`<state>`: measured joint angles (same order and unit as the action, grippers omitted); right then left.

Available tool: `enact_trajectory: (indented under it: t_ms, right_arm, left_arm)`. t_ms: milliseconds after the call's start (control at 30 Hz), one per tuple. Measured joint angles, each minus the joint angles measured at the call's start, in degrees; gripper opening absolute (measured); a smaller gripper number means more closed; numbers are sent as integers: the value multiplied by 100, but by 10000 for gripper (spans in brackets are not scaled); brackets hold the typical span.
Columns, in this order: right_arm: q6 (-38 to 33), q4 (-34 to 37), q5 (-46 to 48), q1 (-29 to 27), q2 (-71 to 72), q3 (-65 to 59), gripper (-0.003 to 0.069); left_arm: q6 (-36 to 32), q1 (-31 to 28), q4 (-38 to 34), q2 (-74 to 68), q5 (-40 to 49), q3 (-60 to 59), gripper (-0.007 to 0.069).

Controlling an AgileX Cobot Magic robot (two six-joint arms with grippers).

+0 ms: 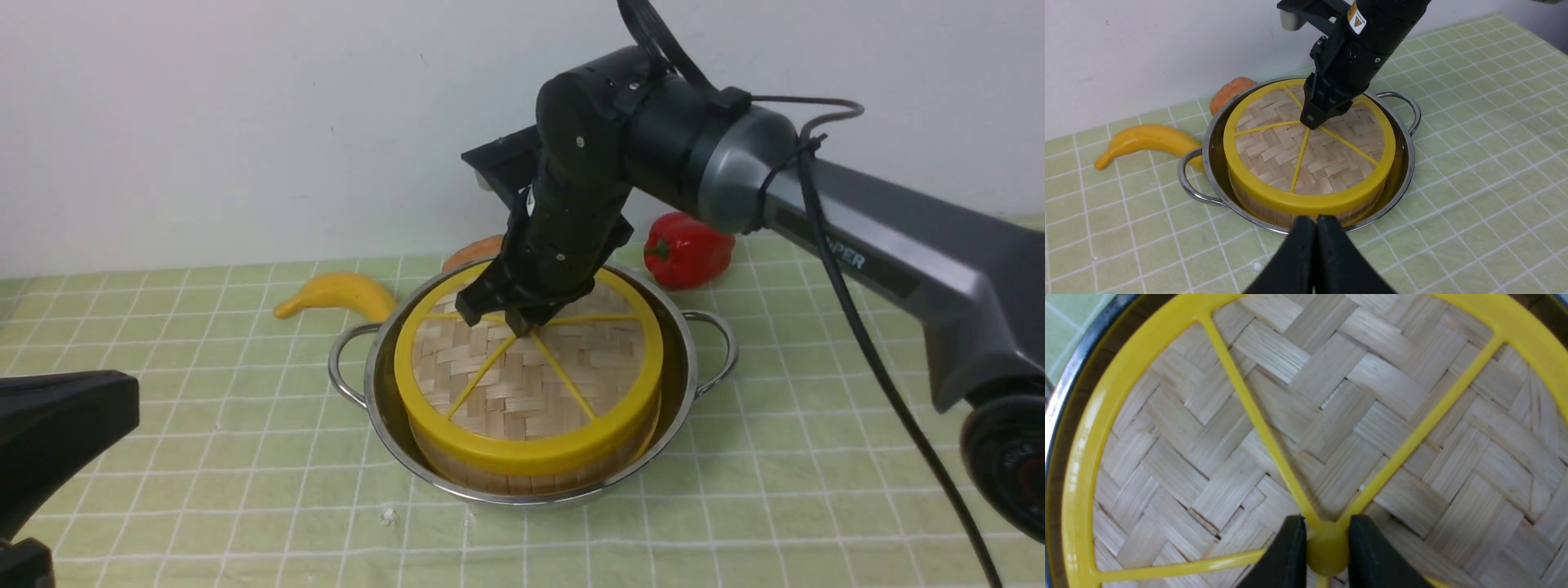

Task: Place the steamer in the pot on the green tablecloth, and put the lid on the steamer.
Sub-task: 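Place the bamboo steamer lid onto the steamer basket in the pot with the right gripper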

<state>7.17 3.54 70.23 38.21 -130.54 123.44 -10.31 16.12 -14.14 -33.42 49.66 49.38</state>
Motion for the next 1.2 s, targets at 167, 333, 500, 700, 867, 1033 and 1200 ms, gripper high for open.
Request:
enact_trajectory:
  t_ms: [167,333,500,700,867,1033,1200]
  right_arm:
    - [0,0,-5,0,8,-5,144]
    - [0,-70,-5,0,8,-5,144]
    - [0,-130,-5,6,8,-5,144]
    - [0,-201,39,11,8,160,242]
    - [0,-169,35,11,37,529,428]
    - [0,-2,41,11,527,586,528]
    - [0,-2,2,11,1873,426,512]
  left_arm:
    - [0,0,0,0,0,0,-8]
    - [0,0,0,0,0,0,-8]
    - [0,0,0,0,0,0,-8]
    - [0,0,0,0,0,0,-8]
    - [0,0,0,0,0,0,-1]
    - [0,0,0,0,0,0,1]
    - [0,0,25,0,0,0,1]
